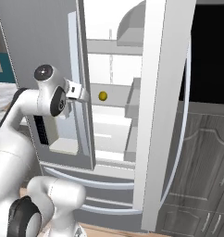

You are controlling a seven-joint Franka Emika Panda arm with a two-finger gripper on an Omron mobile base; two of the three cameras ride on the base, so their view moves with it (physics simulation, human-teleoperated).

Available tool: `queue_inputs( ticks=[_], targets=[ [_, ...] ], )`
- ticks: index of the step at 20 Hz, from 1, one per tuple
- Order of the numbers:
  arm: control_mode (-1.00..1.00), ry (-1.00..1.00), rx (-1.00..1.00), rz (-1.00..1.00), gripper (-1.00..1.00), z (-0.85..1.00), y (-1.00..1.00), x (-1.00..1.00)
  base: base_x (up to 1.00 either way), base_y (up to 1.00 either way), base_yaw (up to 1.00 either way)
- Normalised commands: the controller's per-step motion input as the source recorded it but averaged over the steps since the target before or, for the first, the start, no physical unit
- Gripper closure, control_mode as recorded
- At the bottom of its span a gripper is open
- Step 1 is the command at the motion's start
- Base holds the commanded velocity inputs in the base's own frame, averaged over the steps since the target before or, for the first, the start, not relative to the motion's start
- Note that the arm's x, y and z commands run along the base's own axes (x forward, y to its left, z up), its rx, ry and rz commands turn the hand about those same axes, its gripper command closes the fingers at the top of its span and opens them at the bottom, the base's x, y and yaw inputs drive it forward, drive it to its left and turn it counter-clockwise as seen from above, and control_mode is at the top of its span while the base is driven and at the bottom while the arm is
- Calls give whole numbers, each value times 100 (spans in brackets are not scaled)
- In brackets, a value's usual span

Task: Retrieve a lemon from the fridge and place it on the cutting board with the fish.

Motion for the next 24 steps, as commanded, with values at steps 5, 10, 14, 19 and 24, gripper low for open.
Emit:
queue_inputs(
  ticks=[5,10,14,19,24],
  targets=[
    [-100,-2,-2,0,-100,1,4,43,0,0,0],
    [-100,-13,-2,0,-100,0,0,29,0,0,0],
    [-100,-13,0,0,-100,0,0,23,0,0,0],
    [-100,-2,0,0,-100,0,-4,38,0,0,0],
    [-100,0,0,0,-100,0,-1,41,0,0,0]
  ],
)
